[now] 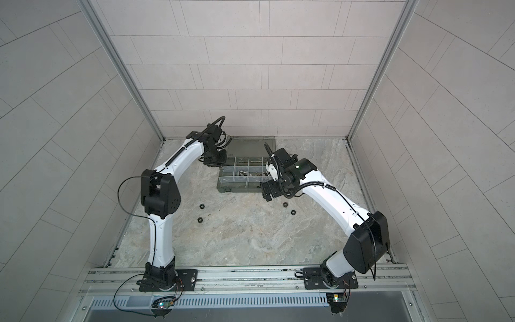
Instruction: Sort the screws and nuts into containers
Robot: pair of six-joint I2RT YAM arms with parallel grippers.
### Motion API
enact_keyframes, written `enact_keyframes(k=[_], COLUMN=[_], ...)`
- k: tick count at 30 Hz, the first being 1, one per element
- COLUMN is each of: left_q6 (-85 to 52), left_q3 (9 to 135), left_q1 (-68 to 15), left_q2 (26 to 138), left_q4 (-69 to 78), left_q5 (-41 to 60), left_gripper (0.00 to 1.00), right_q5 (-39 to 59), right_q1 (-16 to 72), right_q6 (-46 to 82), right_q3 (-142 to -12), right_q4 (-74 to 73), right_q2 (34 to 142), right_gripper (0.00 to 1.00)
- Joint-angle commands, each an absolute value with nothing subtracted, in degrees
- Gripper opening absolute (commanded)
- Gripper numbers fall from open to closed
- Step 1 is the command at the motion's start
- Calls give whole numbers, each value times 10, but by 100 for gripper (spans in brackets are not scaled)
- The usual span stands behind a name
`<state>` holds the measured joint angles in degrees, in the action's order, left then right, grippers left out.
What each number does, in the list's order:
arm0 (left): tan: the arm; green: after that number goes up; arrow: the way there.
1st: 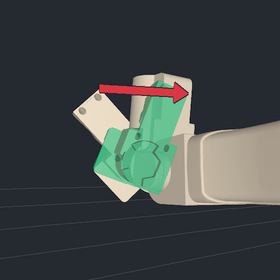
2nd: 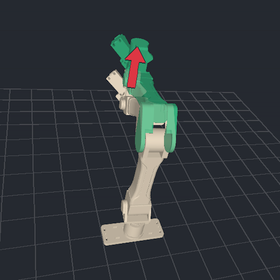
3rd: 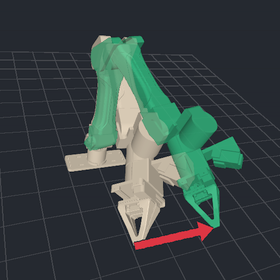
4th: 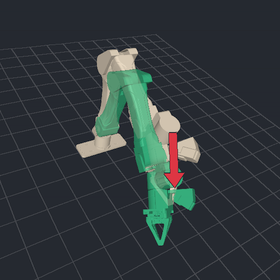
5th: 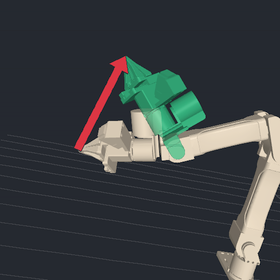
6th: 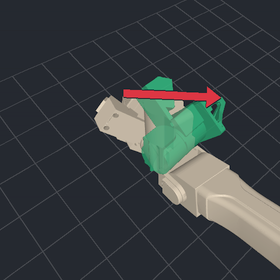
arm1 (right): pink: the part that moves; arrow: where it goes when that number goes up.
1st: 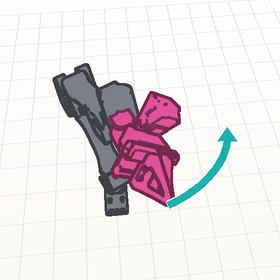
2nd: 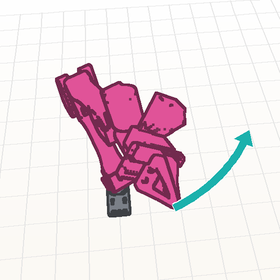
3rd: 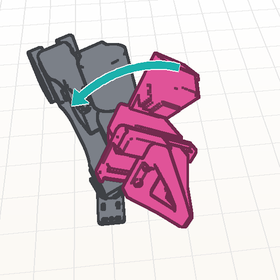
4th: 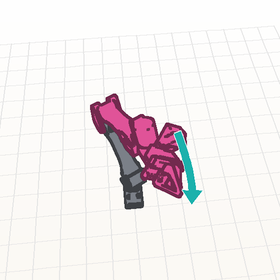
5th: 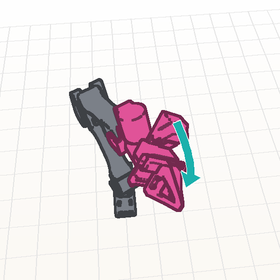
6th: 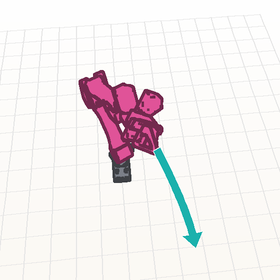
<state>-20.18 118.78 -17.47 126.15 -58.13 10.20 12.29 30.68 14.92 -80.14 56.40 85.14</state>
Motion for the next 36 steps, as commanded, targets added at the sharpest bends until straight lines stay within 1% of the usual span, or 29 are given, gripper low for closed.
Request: enact_keyframes(k=[1, 3, 6, 13, 21, 28, 30, 31, 32, 34, 36], left_q6=[-224, -230, -237, -240, -234, -226, -224, -223, -222, -218, -218], left_q3=[1275, 1317, 1342, 1324, 1286, 1290, 1293, 1294, 1294, 1294, 1295], left_q1=[-198, -209, -221, -234, -236, -235, -235, -235, -234, -234, -233], left_q2=[1305, 1332, 1350, 1354, 1352, 1367, 1372, 1374, 1376, 1378, 1380], left_q4=[-627, -635, -635, -622, -608, -607, -607, -607, -607, -606, -607], left_q5=[125, 134, 141, 151, 149, 153, 156, 156, 157, 157, 157], left_gripper=[16, 16, 17, 16, 16, 17, 18, 23, 25, 25, 28], right_q5=[108, 100, 84, 91, 116, 140, 139, 137, 135, 131, 128], right_q1=[303, 301, 299, 288, 285, 284, 284, 284, 284, 283, 281], right_q6=[151, 152, 152, 162, 160, 161, 158, 157, 155, 153, 150], right_q3=[-795, -791, -783, -765, -819, -855, -862, -865, -867, -874, -879], right_q4=[573, 572, 569, 503, 487, 485, 488, 491, 493, 500, 505], right_q2=[825, 819, 810, 806, 860, 897, 902, 905, 908, 911, 914], right_gripper=[99, 99, 99, 99, 99, 99, 99, 99, 99, 99, 99])
